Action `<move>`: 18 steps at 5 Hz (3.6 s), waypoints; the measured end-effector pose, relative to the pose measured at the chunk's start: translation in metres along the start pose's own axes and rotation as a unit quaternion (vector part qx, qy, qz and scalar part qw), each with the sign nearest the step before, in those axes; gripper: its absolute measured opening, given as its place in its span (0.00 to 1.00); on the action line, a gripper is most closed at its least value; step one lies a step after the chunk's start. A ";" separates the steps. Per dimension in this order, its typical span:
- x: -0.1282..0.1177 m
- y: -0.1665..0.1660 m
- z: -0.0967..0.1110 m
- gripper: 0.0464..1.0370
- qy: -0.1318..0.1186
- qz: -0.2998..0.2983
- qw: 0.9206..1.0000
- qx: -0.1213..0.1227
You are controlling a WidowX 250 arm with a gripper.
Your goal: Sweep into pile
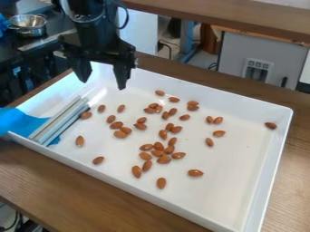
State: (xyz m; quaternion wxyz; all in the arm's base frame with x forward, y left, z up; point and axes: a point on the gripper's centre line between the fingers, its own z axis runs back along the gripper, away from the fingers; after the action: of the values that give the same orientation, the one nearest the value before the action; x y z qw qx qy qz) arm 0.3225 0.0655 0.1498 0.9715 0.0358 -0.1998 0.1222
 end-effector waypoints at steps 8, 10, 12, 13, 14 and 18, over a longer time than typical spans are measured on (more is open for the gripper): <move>-0.034 0.063 -0.031 0.96 0.089 -0.024 0.995 -0.050; -0.033 0.079 -0.043 0.96 0.081 -0.017 0.996 -0.041; -0.038 0.088 -0.056 0.96 0.066 0.002 0.997 -0.034; -0.040 0.090 -0.062 0.96 0.064 0.013 0.998 -0.027; -0.042 0.092 -0.074 0.89 0.070 0.022 0.997 -0.019; -0.028 0.050 -0.072 0.32 0.090 0.091 0.991 -0.047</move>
State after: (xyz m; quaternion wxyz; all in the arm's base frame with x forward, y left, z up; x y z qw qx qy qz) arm 0.3120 0.1163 0.0733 0.9711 -0.0396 -0.1196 0.2029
